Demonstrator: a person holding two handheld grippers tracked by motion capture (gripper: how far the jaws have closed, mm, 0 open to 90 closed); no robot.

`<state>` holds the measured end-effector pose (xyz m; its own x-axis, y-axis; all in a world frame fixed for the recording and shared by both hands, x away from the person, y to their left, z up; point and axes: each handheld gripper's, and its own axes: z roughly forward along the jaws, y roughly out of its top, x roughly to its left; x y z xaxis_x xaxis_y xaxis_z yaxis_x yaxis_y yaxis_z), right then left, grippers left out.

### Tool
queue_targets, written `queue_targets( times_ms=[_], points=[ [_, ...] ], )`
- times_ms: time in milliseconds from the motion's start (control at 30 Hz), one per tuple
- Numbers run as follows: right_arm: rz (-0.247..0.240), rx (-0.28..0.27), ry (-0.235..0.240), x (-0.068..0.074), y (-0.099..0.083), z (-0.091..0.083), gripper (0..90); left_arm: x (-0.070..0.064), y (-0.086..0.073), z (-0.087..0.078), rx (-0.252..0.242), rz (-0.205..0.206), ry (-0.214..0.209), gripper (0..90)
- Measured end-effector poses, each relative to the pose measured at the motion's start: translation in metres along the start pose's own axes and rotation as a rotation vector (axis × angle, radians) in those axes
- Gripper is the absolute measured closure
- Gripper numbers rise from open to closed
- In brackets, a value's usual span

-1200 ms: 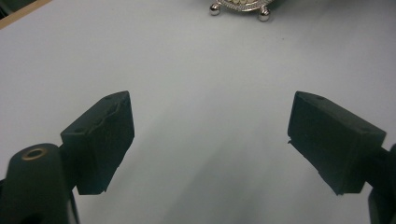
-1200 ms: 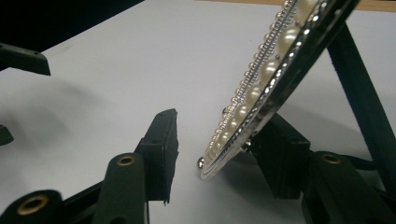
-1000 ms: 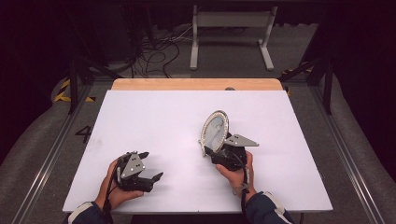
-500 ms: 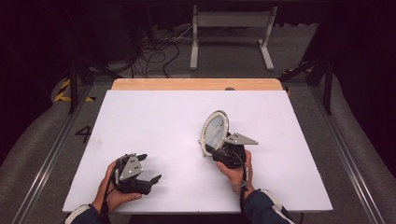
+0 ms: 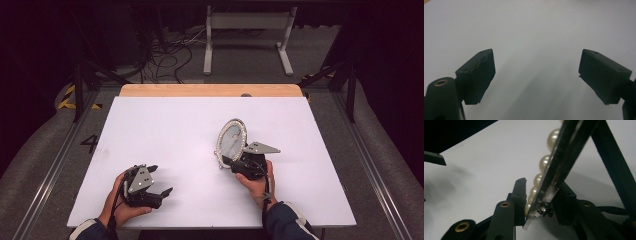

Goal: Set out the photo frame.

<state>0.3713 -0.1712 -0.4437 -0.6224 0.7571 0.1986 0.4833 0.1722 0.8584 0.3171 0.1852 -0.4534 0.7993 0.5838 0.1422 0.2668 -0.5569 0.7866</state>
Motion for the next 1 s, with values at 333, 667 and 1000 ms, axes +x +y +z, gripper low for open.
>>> queue_targets(
  times_ms=[333,667,1000],
  points=[
    [0.009,0.023,0.040,-0.006,-0.001,-0.005,68.5,0.001,0.004,0.001,-0.014,0.009,0.009,15.9],
    [0.012,0.019,0.034,-0.005,0.001,-0.006,61.2,0.002,0.009,0.006,-0.032,0.018,0.014,16.1],
    [0.046,0.016,-0.006,0.002,-0.009,0.004,59.9,-0.001,0.011,0.011,-0.021,0.038,-0.006,15.8]
  ],
)
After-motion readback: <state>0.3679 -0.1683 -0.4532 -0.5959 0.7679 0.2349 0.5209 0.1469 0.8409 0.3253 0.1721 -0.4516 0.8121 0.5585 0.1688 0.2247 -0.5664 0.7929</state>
